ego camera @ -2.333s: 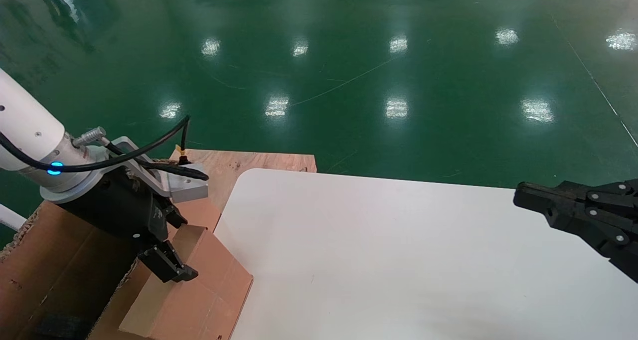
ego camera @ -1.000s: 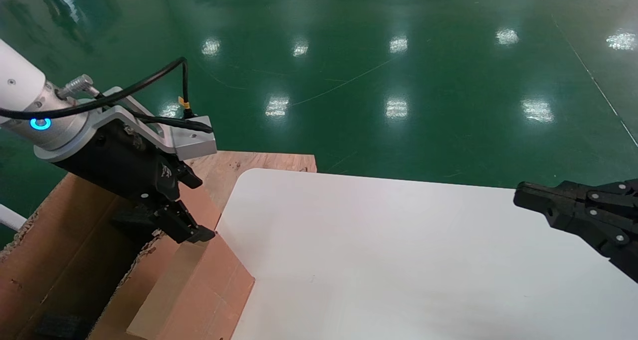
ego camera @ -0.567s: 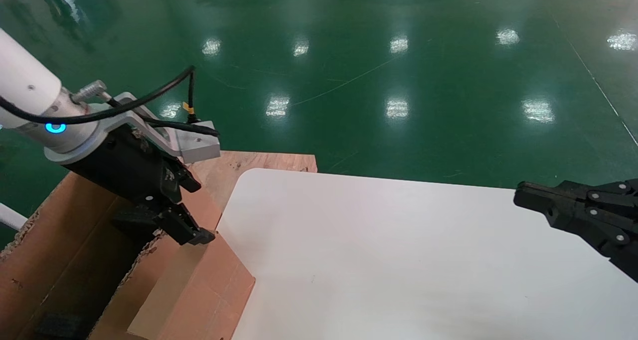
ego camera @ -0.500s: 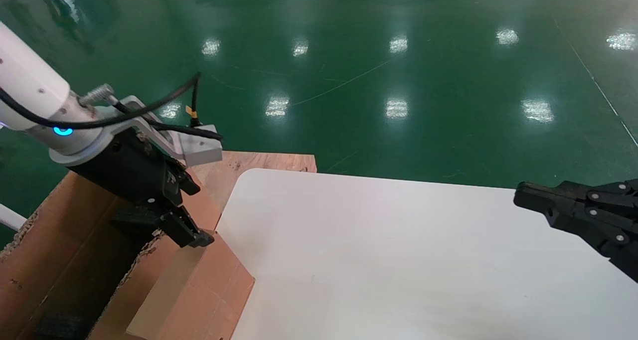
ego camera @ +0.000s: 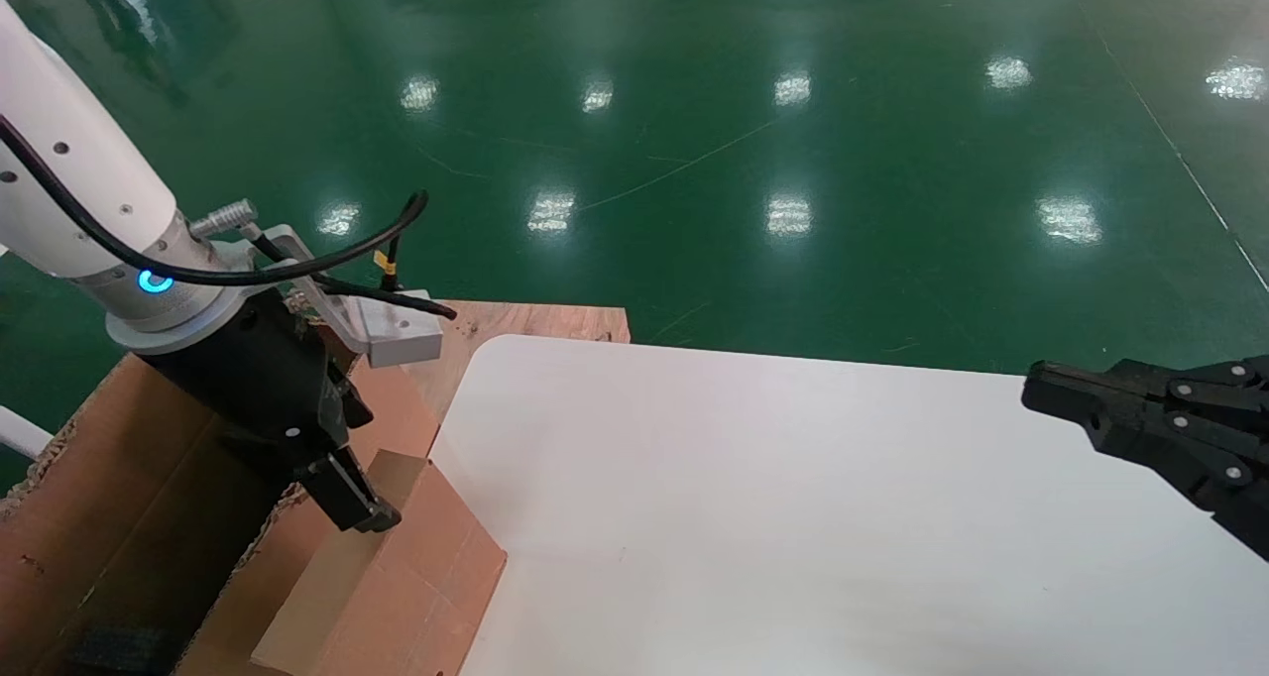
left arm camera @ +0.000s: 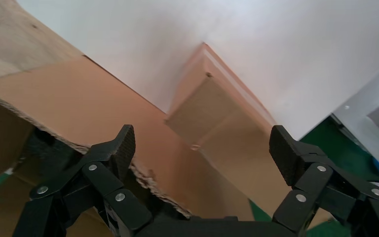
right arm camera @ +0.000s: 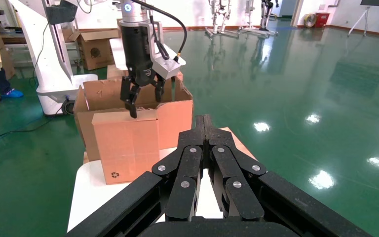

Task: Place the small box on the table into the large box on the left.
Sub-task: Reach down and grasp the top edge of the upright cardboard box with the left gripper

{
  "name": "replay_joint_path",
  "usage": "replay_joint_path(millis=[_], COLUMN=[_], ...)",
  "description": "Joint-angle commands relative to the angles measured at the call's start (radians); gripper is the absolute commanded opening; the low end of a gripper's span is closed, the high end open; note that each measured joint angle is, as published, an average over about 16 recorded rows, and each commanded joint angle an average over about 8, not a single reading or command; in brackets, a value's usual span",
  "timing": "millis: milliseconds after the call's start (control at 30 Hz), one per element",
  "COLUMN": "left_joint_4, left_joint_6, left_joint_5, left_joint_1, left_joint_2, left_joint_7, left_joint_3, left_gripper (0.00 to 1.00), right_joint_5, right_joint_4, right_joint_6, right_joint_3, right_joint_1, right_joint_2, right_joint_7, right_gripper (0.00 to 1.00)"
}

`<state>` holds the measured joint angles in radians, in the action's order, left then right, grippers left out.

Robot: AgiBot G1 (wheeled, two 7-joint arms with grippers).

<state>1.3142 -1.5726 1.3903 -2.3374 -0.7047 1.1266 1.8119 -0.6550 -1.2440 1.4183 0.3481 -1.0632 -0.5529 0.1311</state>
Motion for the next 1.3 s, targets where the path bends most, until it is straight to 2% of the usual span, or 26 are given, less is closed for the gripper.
replay_joint_path(millis=[33,267,533,833,1300], left_joint_4=[0.000,0.011,0.006,0.009,0.028], left_joint_6=[-0.001,0.014,0.019,0.021,0.020], left_joint_5=[-0.016,-0.068,-0.071,-0.042,-0.081], left_joint_1=[-0.009,-0.051,-0.054,-0.059,-0.085], left_joint_2=[-0.004,0.011,0.011,-0.029,-0.042], left_joint_7=[0.006,-0.001,-0.002,0.040,0.068], left_joint_3=[0.020,0.030,0.037,0.082,0.156], left_gripper=[1.00,1.00,1.00,1.00,1.00], right_joint_5=[0.000,0.000,0.000,0.000,0.000], right_joint_4=[0.000,0.000,0.000,0.000,0.000], right_joint_6=[0.000,0.000,0.000,0.000,0.000], right_joint_3=[0.000,0.000,0.000,0.000,0.000], right_joint_1=[0.000,0.000,0.000,0.000,0.000], right_joint_2=[0.000,0.000,0.000,0.000,0.000], right_joint_7=[0.000,0.000,0.000,0.000,0.000], right_gripper=[0.00,0.00,0.00,0.00,0.00])
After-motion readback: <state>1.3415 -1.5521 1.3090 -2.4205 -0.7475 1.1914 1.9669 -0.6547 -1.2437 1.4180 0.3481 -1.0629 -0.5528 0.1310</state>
